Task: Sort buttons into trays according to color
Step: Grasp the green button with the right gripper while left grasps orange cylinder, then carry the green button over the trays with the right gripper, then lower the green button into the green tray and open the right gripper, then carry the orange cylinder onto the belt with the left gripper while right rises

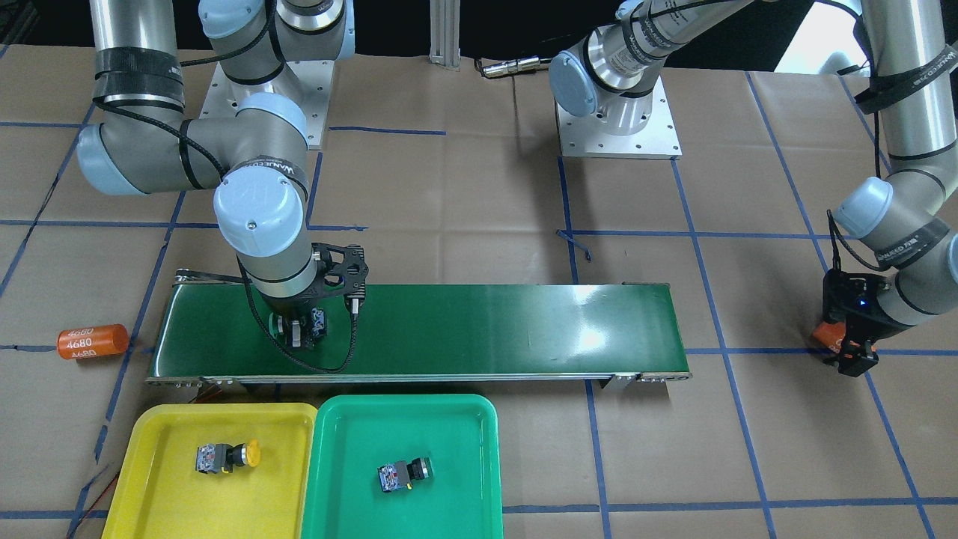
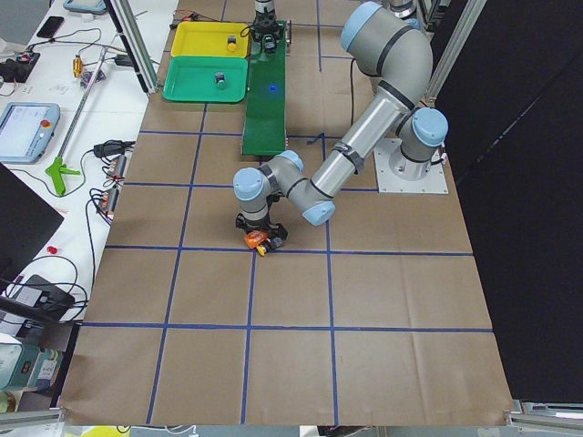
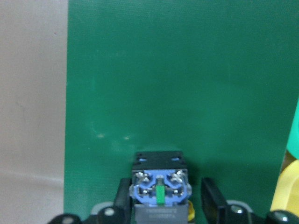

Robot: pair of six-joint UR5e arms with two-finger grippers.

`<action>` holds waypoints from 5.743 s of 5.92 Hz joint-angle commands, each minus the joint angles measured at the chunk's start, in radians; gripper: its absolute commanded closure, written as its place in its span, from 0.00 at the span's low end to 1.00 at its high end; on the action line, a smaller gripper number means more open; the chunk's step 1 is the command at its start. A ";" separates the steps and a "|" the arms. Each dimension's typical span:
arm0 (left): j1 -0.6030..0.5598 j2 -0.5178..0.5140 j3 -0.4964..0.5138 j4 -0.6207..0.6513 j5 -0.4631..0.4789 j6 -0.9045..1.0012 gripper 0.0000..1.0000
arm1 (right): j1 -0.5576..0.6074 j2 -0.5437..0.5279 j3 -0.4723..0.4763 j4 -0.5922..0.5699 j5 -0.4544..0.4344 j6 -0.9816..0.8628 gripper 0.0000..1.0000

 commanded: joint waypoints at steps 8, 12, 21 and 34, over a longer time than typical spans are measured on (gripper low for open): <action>-0.007 0.000 0.001 -0.016 -0.077 -0.102 0.29 | 0.029 0.309 -0.493 -0.167 0.152 0.010 0.92; -0.006 0.016 0.001 -0.027 -0.076 -0.149 0.74 | 0.103 0.464 -0.613 -0.272 0.247 0.074 0.01; -0.471 0.266 -0.043 -0.271 -0.081 -0.830 0.78 | -0.028 -0.114 -0.539 0.859 0.154 0.078 0.00; -0.450 0.321 -0.071 -0.239 -0.073 -0.975 0.02 | -0.025 -0.256 -0.161 0.450 0.137 0.084 0.00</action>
